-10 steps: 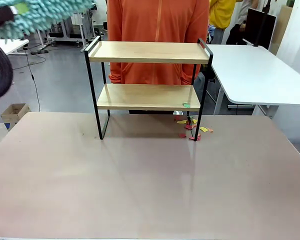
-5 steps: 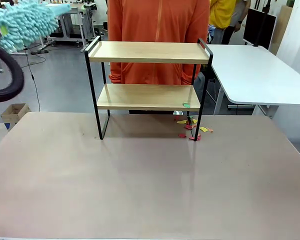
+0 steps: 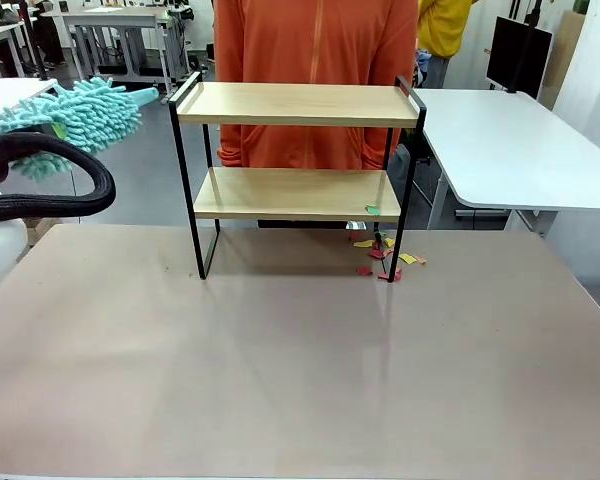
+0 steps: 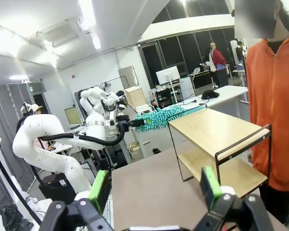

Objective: Clean the shelf.
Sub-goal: Hand the Duster back to the human.

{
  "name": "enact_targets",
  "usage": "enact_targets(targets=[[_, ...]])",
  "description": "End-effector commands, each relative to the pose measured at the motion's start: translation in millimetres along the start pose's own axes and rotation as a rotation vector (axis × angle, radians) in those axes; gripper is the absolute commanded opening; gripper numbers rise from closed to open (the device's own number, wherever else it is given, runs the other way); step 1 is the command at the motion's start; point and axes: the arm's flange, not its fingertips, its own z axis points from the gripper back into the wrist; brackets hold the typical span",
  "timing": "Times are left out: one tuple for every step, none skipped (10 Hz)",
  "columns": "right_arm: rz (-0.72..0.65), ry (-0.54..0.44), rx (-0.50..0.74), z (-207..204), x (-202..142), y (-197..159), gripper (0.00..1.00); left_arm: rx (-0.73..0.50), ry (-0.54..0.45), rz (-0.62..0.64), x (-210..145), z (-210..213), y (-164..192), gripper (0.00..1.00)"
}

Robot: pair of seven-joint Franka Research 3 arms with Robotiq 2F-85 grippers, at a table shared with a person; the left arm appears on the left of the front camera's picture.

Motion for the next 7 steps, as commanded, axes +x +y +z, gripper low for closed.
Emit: enact_targets(targets=[[0.005, 0.018, 0.009, 1, 1, 2, 1.00, 0.020, -0.024, 0.019, -58, 37, 2, 0.18], [0.005, 0.018, 0.009, 1, 1, 2, 1.00, 0.028, -0.045, 0.011, -59, 47, -1, 0.18], [0.005, 0.018, 0.009, 1, 1, 2, 1.00, 0.007, 0.002, 0.004, 0, 0, 2, 0.18], [0.005, 0.018, 0.009, 1, 1, 2, 1.00, 0.007, 0.002, 0.004, 0, 0, 2, 0.18], [0.005, 0.018, 0.009, 1, 1, 2, 1.00, 0.007, 0.002, 0.004, 0, 0, 2, 0.18], [0.005, 0.018, 0.009, 1, 1, 2, 1.00, 0.007, 0.002, 0.004, 0, 0, 2, 0.18], [0.005, 0.018, 0.009, 1, 1, 2, 1.00, 0.007, 0.002, 0.004, 0, 0, 2, 0.18]])
